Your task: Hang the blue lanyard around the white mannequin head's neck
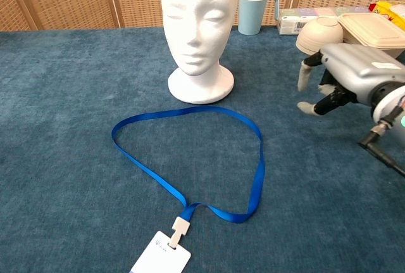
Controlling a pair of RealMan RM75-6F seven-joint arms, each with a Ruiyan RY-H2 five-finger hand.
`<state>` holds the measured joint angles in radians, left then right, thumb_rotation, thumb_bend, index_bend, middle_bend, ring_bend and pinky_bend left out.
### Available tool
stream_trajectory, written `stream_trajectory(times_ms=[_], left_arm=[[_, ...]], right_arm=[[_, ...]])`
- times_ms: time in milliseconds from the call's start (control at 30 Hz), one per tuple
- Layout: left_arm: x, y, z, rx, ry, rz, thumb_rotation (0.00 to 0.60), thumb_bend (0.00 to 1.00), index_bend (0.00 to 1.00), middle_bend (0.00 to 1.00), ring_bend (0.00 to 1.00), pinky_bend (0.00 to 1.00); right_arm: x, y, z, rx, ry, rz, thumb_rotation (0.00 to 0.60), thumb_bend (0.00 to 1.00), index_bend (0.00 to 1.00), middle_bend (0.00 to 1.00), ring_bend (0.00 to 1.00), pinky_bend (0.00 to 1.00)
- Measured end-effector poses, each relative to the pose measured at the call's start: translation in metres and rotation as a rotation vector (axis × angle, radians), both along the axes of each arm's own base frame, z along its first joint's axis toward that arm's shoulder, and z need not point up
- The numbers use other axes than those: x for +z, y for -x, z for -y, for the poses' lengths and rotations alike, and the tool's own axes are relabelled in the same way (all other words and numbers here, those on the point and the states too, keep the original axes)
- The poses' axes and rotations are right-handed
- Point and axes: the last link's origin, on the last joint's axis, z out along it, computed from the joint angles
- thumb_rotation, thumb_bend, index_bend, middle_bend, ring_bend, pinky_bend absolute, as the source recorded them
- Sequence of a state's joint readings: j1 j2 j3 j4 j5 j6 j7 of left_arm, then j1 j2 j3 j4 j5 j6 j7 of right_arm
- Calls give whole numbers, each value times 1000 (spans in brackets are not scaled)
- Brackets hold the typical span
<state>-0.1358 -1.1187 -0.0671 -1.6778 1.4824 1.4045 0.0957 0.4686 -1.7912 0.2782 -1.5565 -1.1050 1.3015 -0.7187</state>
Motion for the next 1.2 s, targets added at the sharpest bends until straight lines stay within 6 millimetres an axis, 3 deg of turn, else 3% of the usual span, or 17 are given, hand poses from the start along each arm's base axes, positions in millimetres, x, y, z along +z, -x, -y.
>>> stream_trajectory(times_ms=[500,867,1200], left_arm=[[-1,1,0,-3,10,5,169,142,615,513,491,377],[-1,4,2,3,13,12,168,141,615,512,491,378],[0,4,2,2,10,14,168,141,615,512,491,378]], right_arm=[[-36,-31,0,48,-103,-56,538,341,467,1000,1000,1000],[-53,-32,3,21,-128,-97,539,340,467,1000,1000,1000],[-60,-45,7,35,-137,-105,538,340,467,1000,1000,1000]])
